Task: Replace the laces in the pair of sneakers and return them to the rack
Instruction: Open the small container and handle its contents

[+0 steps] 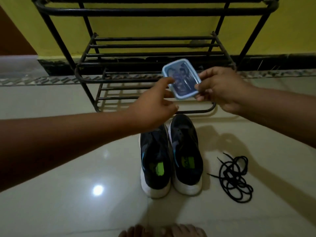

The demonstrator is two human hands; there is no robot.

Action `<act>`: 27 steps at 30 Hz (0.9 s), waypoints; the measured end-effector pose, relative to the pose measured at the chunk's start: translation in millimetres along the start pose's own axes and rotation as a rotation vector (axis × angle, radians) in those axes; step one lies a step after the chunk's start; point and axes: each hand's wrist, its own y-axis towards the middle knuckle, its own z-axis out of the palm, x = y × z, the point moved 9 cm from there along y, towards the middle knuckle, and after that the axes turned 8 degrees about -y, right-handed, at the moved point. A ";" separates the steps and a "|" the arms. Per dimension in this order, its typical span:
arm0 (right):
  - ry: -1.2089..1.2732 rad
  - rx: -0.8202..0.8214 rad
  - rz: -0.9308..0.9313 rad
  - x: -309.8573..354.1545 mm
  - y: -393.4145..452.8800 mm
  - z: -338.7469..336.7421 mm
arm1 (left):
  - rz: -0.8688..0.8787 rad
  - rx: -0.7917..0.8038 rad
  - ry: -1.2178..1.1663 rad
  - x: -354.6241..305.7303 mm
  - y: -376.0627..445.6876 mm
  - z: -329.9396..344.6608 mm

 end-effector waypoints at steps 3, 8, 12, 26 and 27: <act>-0.035 0.156 0.054 -16.2 -41.2 14.9 | -0.065 0.005 -0.134 20.7 -43.7 0.4; -0.132 0.385 0.088 -50.9 -101.9 36.2 | -0.141 -0.015 -0.199 66.0 -101.0 5.6; -0.165 0.451 0.141 -89.1 -136.8 55.3 | -0.088 0.021 -0.195 91.0 -144.0 34.6; -0.555 0.453 -0.163 -183.6 -174.9 99.0 | -0.258 0.001 -0.374 199.6 -200.3 100.2; -0.597 0.470 -0.209 -185.0 -174.1 99.4 | -0.265 0.007 -0.367 203.9 -197.8 101.8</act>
